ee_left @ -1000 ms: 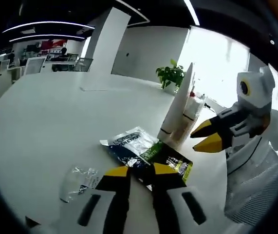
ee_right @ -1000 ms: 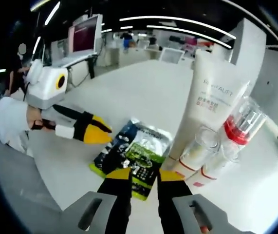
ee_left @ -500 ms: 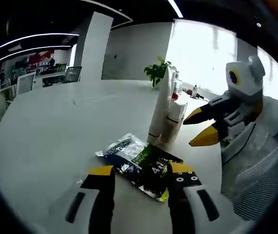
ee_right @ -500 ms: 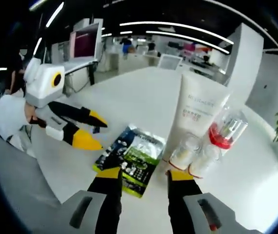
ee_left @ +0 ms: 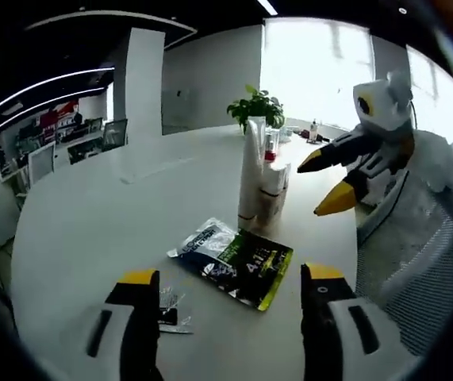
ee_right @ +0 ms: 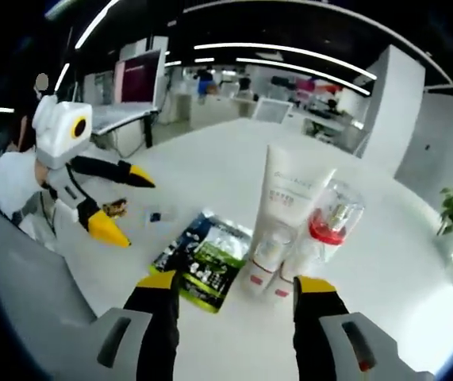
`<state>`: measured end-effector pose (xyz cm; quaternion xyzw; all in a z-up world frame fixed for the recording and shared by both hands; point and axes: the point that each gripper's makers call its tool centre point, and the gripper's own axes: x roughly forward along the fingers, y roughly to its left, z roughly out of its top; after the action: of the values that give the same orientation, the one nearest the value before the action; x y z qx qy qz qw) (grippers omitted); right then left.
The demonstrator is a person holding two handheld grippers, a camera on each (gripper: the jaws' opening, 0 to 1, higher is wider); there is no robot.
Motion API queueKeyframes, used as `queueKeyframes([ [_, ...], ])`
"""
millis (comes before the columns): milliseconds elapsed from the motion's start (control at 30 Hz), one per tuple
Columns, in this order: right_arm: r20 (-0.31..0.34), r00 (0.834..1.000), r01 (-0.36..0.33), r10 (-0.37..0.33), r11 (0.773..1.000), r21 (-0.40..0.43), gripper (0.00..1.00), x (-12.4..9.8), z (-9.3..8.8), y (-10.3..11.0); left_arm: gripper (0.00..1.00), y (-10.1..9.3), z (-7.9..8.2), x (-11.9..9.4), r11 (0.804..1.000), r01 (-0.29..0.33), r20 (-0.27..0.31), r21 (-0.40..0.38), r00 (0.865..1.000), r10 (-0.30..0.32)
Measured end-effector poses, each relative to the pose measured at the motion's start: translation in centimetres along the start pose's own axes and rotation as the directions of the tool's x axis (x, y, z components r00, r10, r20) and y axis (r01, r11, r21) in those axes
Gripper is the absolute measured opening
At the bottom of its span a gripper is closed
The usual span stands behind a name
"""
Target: Arrange the skincare products in the storage area until every visible bottle or jar stands upright without overlapping.
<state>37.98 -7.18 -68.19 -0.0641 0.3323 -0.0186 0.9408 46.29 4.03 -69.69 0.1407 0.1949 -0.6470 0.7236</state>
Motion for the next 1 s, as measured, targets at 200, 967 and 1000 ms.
queueKeyframes([
  [200, -0.007, 1.000, 0.007, -0.007, 0.999, -0.033, 0.70, -0.6, -0.3, -0.2, 0.84, -0.3, 0.1, -1.1, 1.000, -0.009, -0.013, -0.006, 1.000, 0.009],
  [967, -0.022, 1.000, 0.000, -0.001, 0.998, -0.063, 0.99, -1.6, -0.9, -0.3, 0.99, -0.3, 0.4, -5.3, 0.997, -0.073, -0.005, -0.029, 0.997, 0.073],
  [1000, -0.023, 1.000, -0.001, 0.000, 0.998, -0.061, 0.99, -1.7, -0.9, -0.3, 0.99, -0.4, 0.4, -5.5, 0.997, -0.074, -0.006, -0.022, 0.997, 0.074],
])
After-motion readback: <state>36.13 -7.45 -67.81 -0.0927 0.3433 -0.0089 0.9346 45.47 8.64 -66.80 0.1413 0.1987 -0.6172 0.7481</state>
